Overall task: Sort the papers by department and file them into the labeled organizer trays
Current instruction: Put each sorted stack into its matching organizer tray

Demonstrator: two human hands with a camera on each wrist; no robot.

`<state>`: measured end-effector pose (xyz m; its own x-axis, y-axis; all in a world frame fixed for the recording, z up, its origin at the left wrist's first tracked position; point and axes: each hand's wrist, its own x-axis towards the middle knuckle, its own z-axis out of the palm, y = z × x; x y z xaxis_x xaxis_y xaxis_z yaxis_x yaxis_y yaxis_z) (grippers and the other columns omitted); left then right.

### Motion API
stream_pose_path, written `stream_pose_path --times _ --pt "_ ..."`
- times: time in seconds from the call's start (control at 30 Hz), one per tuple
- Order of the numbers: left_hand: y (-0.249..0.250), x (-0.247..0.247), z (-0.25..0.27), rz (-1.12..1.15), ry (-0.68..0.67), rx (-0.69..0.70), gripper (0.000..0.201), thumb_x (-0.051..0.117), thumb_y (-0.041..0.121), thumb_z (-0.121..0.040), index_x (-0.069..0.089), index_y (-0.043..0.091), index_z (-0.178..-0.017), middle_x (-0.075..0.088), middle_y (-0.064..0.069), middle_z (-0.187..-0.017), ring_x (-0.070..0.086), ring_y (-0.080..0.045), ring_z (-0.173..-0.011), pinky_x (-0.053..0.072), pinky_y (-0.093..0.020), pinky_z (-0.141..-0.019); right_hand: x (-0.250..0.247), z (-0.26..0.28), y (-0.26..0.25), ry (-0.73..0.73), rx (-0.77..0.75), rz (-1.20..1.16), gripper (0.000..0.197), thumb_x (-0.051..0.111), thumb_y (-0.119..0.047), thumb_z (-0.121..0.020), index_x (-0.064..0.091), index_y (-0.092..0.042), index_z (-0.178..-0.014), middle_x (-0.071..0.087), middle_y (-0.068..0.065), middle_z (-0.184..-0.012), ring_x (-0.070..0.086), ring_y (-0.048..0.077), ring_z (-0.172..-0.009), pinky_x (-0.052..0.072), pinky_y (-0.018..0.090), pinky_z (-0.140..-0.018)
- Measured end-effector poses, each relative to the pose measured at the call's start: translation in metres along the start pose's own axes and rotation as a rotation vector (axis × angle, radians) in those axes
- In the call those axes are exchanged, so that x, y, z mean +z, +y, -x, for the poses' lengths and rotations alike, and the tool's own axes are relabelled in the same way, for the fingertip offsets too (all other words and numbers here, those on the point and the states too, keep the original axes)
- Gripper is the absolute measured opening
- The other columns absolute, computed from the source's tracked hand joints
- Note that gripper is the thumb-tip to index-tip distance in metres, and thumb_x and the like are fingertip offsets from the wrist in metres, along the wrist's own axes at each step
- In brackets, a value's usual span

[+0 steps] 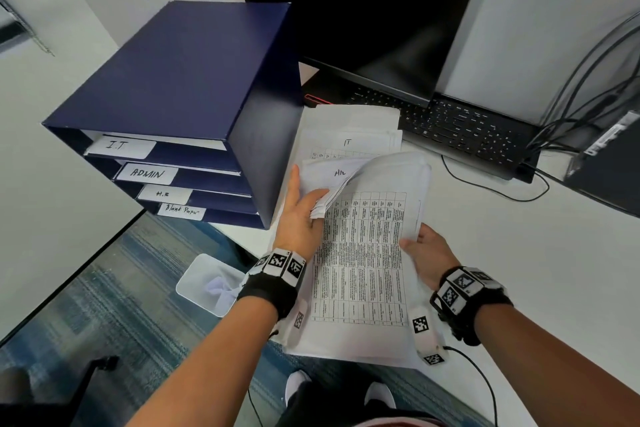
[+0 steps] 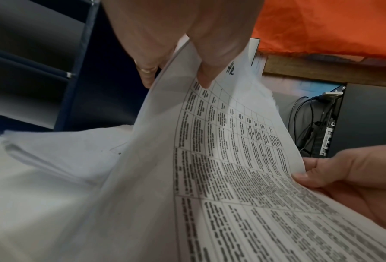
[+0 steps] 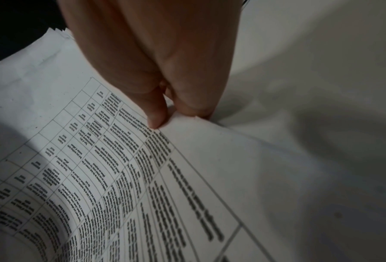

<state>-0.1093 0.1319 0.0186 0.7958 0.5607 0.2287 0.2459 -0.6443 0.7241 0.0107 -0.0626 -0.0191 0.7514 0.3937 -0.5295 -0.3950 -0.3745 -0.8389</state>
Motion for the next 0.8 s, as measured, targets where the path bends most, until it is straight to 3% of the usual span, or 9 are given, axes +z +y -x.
stream_pose_path --times 0.17,0.23,0.3,0.37,0.4,0.5,0.57,0.7,0.8 --pt "-0.003 0.004 0.001 -0.013 -0.003 0.024 0.036 0.059 0.001 -0.086 0.063 0.013 -0.120 0.005 -0.001 -0.158 0.034 -0.001 -0.122 0.023 0.009 -0.091 0.000 -0.001 0.002 0.006 0.009 -0.018 0.030 0.052 0.000 -0.093 0.056 -0.007 -0.122 0.065 0.005 -0.115 0.062 0.008 -0.086 0.045 0.014 -0.063" --pt "-0.004 0.005 0.001 -0.019 0.015 0.049 0.037 0.060 0.000 -0.084 0.064 0.013 -0.118 0.017 -0.004 -0.156 0.033 -0.005 -0.127 0.030 -0.009 -0.102 -0.001 -0.001 0.002 -0.002 0.006 -0.005 0.029 0.052 -0.001 -0.094 0.057 -0.010 -0.121 0.064 0.001 -0.110 0.060 0.003 -0.084 0.043 0.012 -0.061" --pt "-0.007 0.008 0.000 -0.027 0.014 0.056 0.038 0.062 -0.003 -0.081 0.066 0.012 -0.115 0.036 -0.012 -0.148 0.037 -0.023 -0.134 0.033 -0.037 -0.111 -0.001 -0.003 0.003 0.000 0.003 -0.003 0.030 0.053 -0.002 -0.094 0.057 -0.010 -0.122 0.065 0.002 -0.110 0.061 0.005 -0.086 0.043 0.013 -0.062" --pt "-0.009 0.007 0.001 -0.037 -0.011 0.085 0.042 0.063 -0.008 -0.075 0.067 0.013 -0.112 0.054 -0.013 -0.132 0.045 -0.034 -0.129 0.030 -0.053 -0.110 -0.002 -0.005 0.004 0.007 0.005 -0.012 0.031 0.053 -0.001 -0.093 0.057 -0.009 -0.122 0.066 0.004 -0.112 0.062 0.010 -0.089 0.045 0.016 -0.067" --pt "-0.008 0.006 0.002 -0.021 -0.024 0.123 0.043 0.064 -0.009 -0.073 0.069 0.013 -0.109 0.062 -0.011 -0.121 0.052 -0.034 -0.120 0.036 -0.057 -0.105 -0.001 -0.005 0.005 0.008 0.002 -0.016 0.031 0.054 0.000 -0.093 0.057 -0.009 -0.122 0.066 0.005 -0.112 0.062 0.013 -0.092 0.047 0.019 -0.072" --pt "-0.008 0.004 0.004 0.033 -0.076 0.221 0.036 0.067 -0.010 -0.070 0.072 0.010 -0.100 0.067 -0.006 -0.090 0.057 -0.022 -0.083 0.052 -0.049 -0.076 0.000 -0.008 0.007 0.014 -0.002 -0.044 0.030 0.054 0.002 -0.091 0.059 -0.009 -0.119 0.067 0.009 -0.115 0.063 0.020 -0.100 0.048 0.028 -0.085" --pt "-0.009 0.004 0.004 0.049 -0.102 0.234 0.036 0.066 -0.011 -0.068 0.073 0.009 -0.097 0.066 -0.007 -0.084 0.057 -0.021 -0.077 0.052 -0.048 -0.075 0.000 -0.010 0.009 0.011 0.002 -0.067 0.029 0.054 0.003 -0.091 0.059 -0.009 -0.117 0.067 0.011 -0.114 0.063 0.022 -0.099 0.048 0.030 -0.086" --pt "-0.006 0.006 0.003 0.100 -0.085 0.168 0.036 0.065 -0.007 -0.075 0.070 0.010 -0.106 0.059 -0.004 -0.104 0.058 -0.025 -0.095 0.052 -0.046 -0.086 -0.001 -0.014 0.012 -0.001 -0.010 -0.081 0.032 0.055 0.004 -0.091 0.059 -0.012 -0.118 0.067 0.009 -0.114 0.064 0.021 -0.102 0.048 0.034 -0.093" --pt "-0.004 0.004 -0.001 0.208 0.057 -0.069 0.060 0.068 0.005 -0.080 0.043 0.012 -0.133 0.041 0.000 -0.131 0.042 -0.008 -0.118 0.035 -0.023 -0.107 -0.002 -0.014 0.012 -0.013 -0.004 -0.105 0.032 0.053 0.005 -0.091 0.062 -0.016 -0.112 0.068 0.003 -0.110 0.064 0.014 -0.098 0.047 0.032 -0.092"
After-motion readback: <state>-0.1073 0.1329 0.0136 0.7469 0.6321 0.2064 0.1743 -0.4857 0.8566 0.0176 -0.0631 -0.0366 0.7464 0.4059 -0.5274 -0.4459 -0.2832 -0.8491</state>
